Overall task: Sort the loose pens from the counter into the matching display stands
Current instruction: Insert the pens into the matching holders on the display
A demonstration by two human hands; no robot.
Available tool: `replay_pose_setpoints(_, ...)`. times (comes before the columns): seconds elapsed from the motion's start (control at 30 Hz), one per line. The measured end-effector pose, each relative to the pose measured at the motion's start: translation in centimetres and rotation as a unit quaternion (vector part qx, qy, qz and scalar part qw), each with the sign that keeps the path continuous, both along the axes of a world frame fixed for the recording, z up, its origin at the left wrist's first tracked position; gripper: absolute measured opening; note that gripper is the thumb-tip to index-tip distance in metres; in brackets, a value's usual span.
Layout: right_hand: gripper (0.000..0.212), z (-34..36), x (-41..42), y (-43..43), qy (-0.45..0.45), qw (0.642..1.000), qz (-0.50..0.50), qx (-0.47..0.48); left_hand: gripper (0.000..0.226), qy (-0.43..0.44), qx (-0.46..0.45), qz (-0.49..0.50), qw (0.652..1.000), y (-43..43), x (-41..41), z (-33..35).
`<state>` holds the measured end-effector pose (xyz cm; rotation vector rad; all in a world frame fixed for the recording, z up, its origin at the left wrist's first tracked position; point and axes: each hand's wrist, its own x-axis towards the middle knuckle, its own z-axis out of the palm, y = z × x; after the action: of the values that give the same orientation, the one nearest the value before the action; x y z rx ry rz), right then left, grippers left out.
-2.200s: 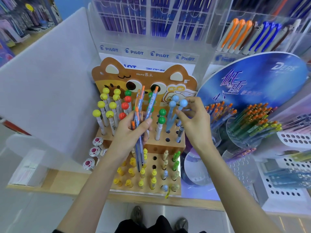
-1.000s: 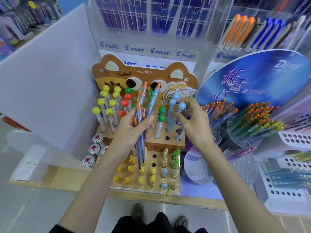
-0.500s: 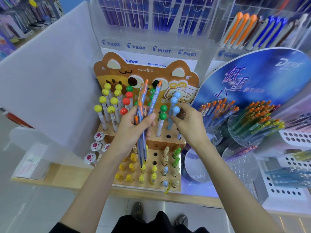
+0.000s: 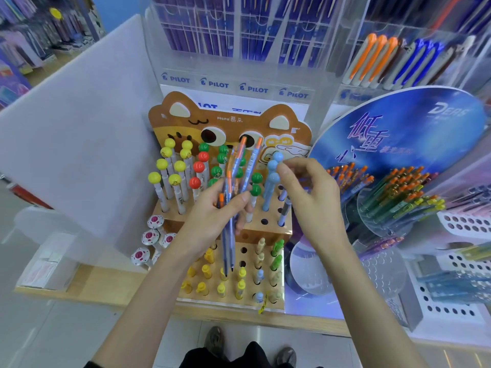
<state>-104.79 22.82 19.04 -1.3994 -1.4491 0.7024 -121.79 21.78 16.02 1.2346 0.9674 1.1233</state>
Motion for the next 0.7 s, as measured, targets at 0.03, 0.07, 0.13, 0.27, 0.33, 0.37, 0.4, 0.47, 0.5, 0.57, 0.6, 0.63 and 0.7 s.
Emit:
replay_pose_setpoints(0.03,0.020,0.7,-0.3,-0.2,0.042,0.999,0.025,-0.019,0.009,-0.001,-0.007,-0.017,1.000,-0.1,0.2,0.1)
replay_pose_setpoints(0.07,0.019,1.2,-0.6,-0.4,0.063,0.996,0.053,-0.043,0.014,-0.001,-0.013,-0.032,0.999,-0.2,0.4,0.2)
replay_pose_setpoints(0.13,0.013,1.5,-1.1,-0.4,0.071,0.991,0.088,-0.070,0.026,-0.004,-0.020,-0.055,0.998,-0.3,0.9,0.5)
replay_pose_setpoints(0.27,0.012,1.6,-0.4,-0.4,0.124,0.984,0.082,-0.101,0.023,-0.008,-0.028,-0.083,0.996,-0.6,1.6,0.7)
replay_pose_setpoints(0.33,0.014,1.5,0.0,-0.7,0.149,0.979,0.072,-0.115,0.023,-0.015,-0.044,-0.092,0.995,-0.8,1.9,0.6)
replay_pose_setpoints(0.37,0.014,1.4,0.1,-0.9,0.158,0.980,0.052,-0.108,0.026,-0.021,-0.054,-0.096,0.994,-0.8,2.1,0.6)
replay_pose_setpoints(0.4,0.014,1.2,0.2,-1.1,0.168,0.981,0.027,-0.091,0.030,-0.030,-0.064,-0.100,0.993,-0.9,2.5,0.6)
replay_pose_setpoints(0.47,0.011,1.1,0.4,-1.6,0.207,0.977,-0.014,-0.046,0.034,-0.056,-0.078,-0.097,0.991,-0.8,3.2,0.6)
replay_pose_setpoints(0.5,0.009,1.1,0.7,-1.8,0.234,0.972,-0.028,-0.026,0.034,-0.065,-0.080,-0.086,0.991,-0.8,3.6,0.5)
replay_pose_setpoints(0.57,0.006,1.2,1.6,-2.0,0.283,0.958,-0.049,0.010,0.030,-0.061,-0.076,-0.052,0.994,-0.6,4.1,0.4)
replay_pose_setpoints(0.6,0.005,1.2,2.3,-2.1,0.305,0.950,-0.057,0.029,0.028,-0.055,-0.071,-0.039,0.995,-0.5,4.3,0.4)
replay_pose_setpoints(0.63,0.005,1.2,3.0,-2.2,0.325,0.942,-0.063,0.049,0.027,-0.047,-0.066,-0.034,0.996,-0.4,4.5,0.4)
replay_pose_setpoints(0.7,0.008,0.9,4.6,-2.4,0.351,0.930,-0.072,0.080,0.031,-0.016,-0.039,-0.021,0.999,-0.5,4.9,0.2)
